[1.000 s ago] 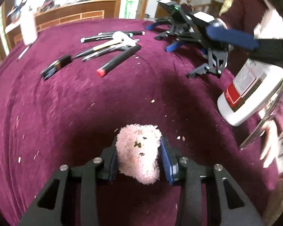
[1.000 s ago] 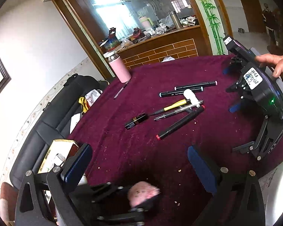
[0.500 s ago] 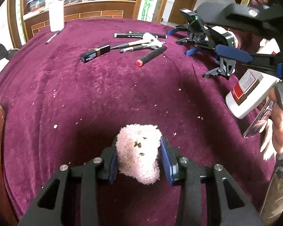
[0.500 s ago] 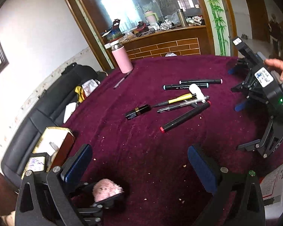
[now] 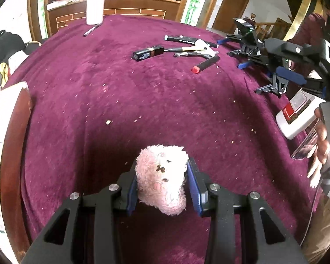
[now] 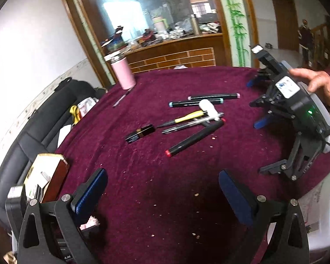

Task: Organize objects
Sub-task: 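Move the right gripper down toward the red-capped black marker, then grasp the red-capped black marker with the right gripper and lift it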

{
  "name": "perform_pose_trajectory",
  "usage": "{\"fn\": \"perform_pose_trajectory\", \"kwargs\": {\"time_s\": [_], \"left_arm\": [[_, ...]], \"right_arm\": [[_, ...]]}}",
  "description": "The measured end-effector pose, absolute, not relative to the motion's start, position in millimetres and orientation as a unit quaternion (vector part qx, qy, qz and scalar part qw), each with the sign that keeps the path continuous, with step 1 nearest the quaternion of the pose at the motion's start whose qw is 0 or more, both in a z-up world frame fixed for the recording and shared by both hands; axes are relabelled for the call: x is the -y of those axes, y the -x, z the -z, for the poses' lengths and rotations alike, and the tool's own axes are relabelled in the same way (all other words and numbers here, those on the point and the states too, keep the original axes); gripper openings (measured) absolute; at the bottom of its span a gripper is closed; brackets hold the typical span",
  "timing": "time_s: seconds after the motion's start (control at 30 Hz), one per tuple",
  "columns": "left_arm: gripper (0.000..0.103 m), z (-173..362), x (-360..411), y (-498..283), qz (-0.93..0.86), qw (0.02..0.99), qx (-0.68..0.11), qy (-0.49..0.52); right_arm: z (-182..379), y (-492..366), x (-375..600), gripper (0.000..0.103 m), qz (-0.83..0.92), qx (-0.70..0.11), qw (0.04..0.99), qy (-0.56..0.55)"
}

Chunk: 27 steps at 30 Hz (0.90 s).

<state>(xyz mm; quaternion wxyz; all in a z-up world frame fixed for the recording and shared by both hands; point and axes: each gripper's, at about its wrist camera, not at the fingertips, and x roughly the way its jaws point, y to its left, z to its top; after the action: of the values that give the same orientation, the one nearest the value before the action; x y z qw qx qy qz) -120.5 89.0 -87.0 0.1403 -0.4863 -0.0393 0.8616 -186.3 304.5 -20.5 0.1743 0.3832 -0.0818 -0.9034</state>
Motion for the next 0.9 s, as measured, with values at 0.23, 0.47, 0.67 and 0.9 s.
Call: {"fn": "perform_pose_trajectory", "kwargs": {"time_s": [0.23,0.47,0.67,0.9], "left_arm": [[0.038,93.8,-80.6,119.2,-0.858,0.145,0.051,0.49],[0.039,96.7,-79.3,117.1,-0.865,0.153,0.05,0.476],[0.039,97.8,-81.7,112.8,-0.874,0.155,0.039,0.459],[0.039,98.7,-74.1,113.4,-0.873,0.166,0.064,0.454]], "right_arm": [[33.2,200.8,-304.3,0.103,0.905,0.079,0.126,-0.398],[46.6,215.1,-290.4,0.1,0.905,0.059,0.088,-0.412],[53.7,228.3,-278.1,0.098,0.909,0.037,0.059,-0.411],[63.6,248.7,-266.6,0.098,0.903,0.038,0.05,-0.425]]}}
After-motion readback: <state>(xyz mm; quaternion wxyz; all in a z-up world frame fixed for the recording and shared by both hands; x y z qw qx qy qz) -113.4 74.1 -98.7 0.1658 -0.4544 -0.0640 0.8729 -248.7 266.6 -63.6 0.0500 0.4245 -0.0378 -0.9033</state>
